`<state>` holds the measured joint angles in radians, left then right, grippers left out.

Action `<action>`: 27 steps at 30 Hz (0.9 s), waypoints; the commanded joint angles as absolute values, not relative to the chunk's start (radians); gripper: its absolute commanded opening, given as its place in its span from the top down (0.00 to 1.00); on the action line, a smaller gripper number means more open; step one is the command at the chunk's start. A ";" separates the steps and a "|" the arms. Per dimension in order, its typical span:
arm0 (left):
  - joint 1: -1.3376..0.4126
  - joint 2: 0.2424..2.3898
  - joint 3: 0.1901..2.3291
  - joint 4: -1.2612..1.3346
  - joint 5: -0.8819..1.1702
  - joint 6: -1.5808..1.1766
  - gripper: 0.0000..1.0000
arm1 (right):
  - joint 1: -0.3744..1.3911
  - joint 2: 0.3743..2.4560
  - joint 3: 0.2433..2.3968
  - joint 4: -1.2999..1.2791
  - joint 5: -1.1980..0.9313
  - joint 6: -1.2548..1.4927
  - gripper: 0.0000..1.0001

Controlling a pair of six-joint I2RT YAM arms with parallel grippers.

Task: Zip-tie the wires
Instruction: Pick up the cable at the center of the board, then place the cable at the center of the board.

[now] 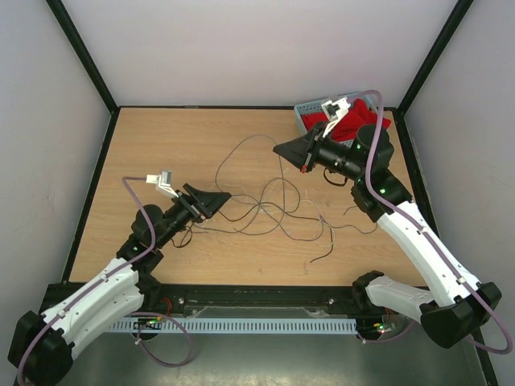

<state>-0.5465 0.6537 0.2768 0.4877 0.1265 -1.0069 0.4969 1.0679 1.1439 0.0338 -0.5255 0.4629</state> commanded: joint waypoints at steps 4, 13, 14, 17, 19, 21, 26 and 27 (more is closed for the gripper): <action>-0.602 0.766 0.285 0.715 0.119 -1.027 0.12 | 0.508 1.055 1.110 0.164 -0.578 0.552 1.00; -0.688 0.961 0.336 0.912 0.108 -1.012 0.27 | 0.515 1.046 1.084 0.200 -0.567 0.577 1.00; -0.702 0.977 0.342 0.915 0.101 -1.004 0.28 | 0.516 1.045 1.082 0.201 -0.563 0.577 1.00; -0.724 0.998 0.352 0.916 0.079 -0.985 0.29 | 0.517 1.043 1.077 0.203 -0.556 0.573 1.00; -0.726 1.003 0.350 0.949 0.061 -0.973 0.29 | 0.517 1.043 1.076 0.204 -0.562 0.574 1.00; -0.727 1.005 0.350 0.962 0.039 -0.958 0.30 | 0.517 1.044 1.075 0.206 -0.564 0.574 1.00; -0.727 1.022 0.377 0.967 0.030 -0.932 0.33 | 0.518 1.038 1.071 0.207 -0.565 0.574 1.00; -0.727 1.030 0.382 0.969 0.036 -0.933 0.34 | 0.518 1.037 1.070 0.207 -0.565 0.573 1.00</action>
<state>-0.7242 1.0138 0.3351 0.8993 0.0509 -0.9627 0.5110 1.0668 1.0832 0.1596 -0.5583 0.5648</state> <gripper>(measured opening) 0.672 0.011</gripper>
